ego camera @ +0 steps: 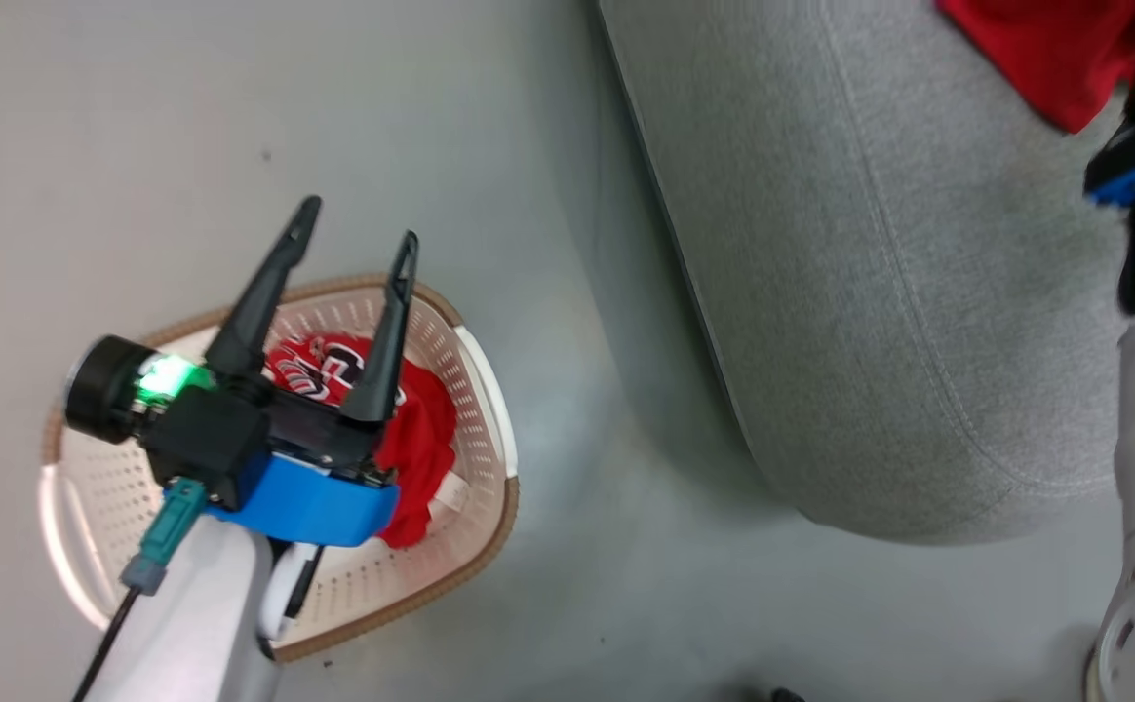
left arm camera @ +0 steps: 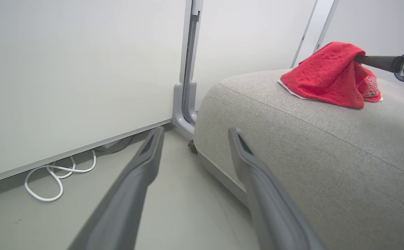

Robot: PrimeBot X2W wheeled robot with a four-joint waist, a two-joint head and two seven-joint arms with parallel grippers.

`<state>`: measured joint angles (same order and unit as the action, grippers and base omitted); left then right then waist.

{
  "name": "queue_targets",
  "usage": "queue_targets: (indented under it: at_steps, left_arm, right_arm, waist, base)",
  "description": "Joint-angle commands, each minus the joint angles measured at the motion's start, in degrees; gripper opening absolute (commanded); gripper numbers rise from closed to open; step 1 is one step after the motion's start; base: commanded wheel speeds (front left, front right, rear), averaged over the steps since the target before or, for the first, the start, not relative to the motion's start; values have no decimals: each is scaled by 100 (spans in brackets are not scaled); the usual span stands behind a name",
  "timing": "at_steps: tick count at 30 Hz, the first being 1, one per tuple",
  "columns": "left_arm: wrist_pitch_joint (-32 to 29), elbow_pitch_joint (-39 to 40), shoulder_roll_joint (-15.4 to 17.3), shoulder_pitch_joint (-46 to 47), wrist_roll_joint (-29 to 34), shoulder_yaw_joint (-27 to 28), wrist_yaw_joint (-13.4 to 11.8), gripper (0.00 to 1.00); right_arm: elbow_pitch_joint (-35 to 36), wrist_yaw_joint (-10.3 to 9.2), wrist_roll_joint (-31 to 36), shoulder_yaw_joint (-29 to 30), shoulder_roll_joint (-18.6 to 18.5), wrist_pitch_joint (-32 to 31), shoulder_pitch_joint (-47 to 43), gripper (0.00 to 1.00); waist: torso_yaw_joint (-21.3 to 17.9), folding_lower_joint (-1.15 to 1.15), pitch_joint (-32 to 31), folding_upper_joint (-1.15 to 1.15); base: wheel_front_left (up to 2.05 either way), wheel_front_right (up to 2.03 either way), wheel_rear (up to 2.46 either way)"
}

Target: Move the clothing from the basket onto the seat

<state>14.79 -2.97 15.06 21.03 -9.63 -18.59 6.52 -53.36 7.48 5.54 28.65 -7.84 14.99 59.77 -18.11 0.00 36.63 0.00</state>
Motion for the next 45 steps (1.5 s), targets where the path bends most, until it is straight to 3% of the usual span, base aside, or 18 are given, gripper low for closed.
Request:
queue_targets:
  at_steps: [1, 9, 20, 35, 45]
  left_arm:
    - [33, -70, -65, -2, -52, -5, -3, 100]
    - [46, -415, -605, -404, -234, 74, 60, 100]
    - [47, -712, -982, -1222, -344, 610, 92, 100]
    - [48, -1056, -1159, -2097, -268, 1290, 105, 100]
    - [48, -1391, -1186, -2286, -267, 1466, 108, 100]
  right_arm:
    - [2, 2, -19, -40, 0, 28, -142, 100]
    - [481, 3, -123, -487, -68, 24, -1413, 100]
    - [1662, 2, -284, -1247, 161, 19, -3247, 100]
    - [3535, 2, -337, -1745, 477, -281, -5120, 100]
    - [4147, 2, -667, -1995, 494, -524, -5837, 100]
  waist:
    - [159, 0, -365, 0]
    - [615, 0, -1451, 0]
    - [1023, 0, -2570, 0]
    - [1668, 0, -3432, 0]
    - [2145, 0, -3728, 0]
  base:
    - [0, 0, 0]
    - [0, 0, 0]
    - [0, 0, 0]
    - [0, 0, 0]
    - [0, 0, 0]
